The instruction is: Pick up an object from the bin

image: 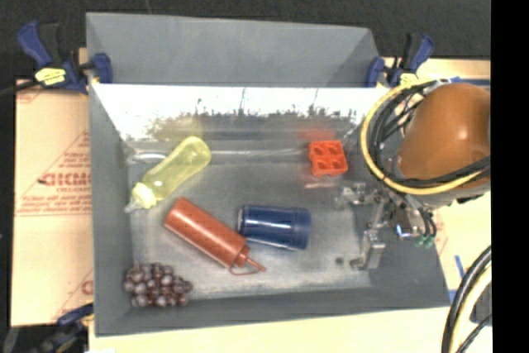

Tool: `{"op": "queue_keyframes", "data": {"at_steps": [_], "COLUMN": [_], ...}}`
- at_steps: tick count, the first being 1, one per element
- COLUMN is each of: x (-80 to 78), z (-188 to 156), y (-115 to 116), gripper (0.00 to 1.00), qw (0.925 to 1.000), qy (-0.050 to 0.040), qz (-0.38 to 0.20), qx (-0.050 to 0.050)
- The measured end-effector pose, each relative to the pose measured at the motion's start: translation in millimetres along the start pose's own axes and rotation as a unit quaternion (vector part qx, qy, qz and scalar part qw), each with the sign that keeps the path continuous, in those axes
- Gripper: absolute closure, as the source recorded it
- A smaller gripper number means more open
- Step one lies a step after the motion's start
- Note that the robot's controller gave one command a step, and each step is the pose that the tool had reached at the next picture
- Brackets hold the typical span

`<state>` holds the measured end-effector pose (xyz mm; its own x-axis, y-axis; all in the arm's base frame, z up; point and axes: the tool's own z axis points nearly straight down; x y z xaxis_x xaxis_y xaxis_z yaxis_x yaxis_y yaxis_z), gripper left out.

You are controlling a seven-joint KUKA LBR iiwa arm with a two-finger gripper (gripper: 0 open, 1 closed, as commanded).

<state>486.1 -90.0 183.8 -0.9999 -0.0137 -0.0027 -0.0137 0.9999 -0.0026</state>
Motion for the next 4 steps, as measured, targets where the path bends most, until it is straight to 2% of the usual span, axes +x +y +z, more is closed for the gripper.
{"op": "queue_keyframes", "data": {"at_steps": [1,2,3,4], "x": [0.0,-23.3,-25.7,-64.8], "z": [0,74,67,27], "y": [0,34,44,10], "gripper": [0.0,0.0,0.0,0.0], "qw": [1.0,0.9999,1.0,0.9982], "qy": [0.0,0.0,-0.0011,-0.002], "qz": [0.0,-0.016,0.003,0.06], "qx": [0.0,-0.001,0.001,0.0]}}
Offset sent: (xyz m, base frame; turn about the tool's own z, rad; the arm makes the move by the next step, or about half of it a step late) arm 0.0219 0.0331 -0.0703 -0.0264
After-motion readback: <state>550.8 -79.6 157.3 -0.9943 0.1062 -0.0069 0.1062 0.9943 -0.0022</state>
